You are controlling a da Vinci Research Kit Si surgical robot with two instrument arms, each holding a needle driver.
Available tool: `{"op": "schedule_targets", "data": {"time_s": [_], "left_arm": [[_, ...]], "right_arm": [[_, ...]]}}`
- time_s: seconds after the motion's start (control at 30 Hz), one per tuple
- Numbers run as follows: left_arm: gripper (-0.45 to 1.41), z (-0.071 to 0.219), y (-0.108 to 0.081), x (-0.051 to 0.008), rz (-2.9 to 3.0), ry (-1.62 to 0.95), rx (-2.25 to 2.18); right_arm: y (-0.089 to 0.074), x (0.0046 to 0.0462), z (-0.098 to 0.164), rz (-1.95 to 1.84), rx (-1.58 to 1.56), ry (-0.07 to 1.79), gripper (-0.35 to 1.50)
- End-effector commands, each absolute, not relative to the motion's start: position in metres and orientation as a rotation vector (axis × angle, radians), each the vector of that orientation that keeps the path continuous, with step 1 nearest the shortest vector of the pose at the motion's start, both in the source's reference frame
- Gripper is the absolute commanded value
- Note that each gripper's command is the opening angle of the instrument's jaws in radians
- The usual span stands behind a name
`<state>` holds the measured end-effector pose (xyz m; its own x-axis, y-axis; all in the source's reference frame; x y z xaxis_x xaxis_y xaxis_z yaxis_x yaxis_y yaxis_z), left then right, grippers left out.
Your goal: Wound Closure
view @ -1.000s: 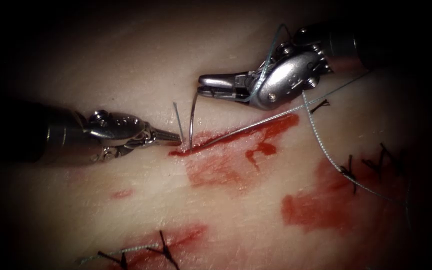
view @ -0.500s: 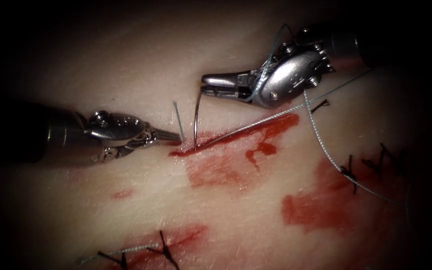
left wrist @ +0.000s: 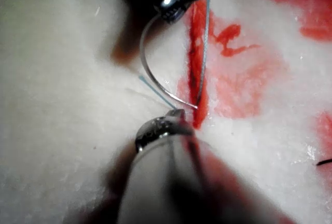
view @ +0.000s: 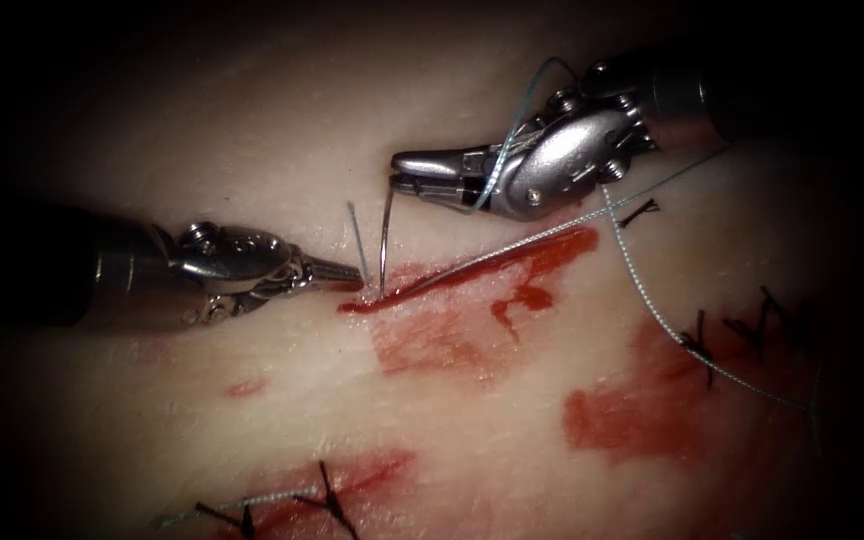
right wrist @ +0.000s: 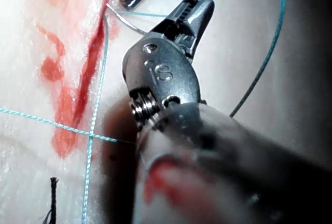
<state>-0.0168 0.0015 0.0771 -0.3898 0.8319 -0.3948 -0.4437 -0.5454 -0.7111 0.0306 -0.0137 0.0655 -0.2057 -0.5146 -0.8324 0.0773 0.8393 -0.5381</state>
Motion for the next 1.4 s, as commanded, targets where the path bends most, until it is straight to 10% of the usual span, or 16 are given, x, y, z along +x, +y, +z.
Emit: {"op": "schedule_targets", "data": {"time_s": [0.03,1.4], "left_arm": [[-0.45,0.0776,0.0012,-0.0173,2.005,-0.648,-0.957],[-0.45,0.0776,0.0012,-0.0173,2.000,-0.645,-0.955]], "right_arm": [[-0.0139,0.0315,0.0659,-0.558,-0.344,1.703,-0.35],[-0.0135,0.0319,0.0644,-0.529,-0.343,1.713,-0.35]]}}
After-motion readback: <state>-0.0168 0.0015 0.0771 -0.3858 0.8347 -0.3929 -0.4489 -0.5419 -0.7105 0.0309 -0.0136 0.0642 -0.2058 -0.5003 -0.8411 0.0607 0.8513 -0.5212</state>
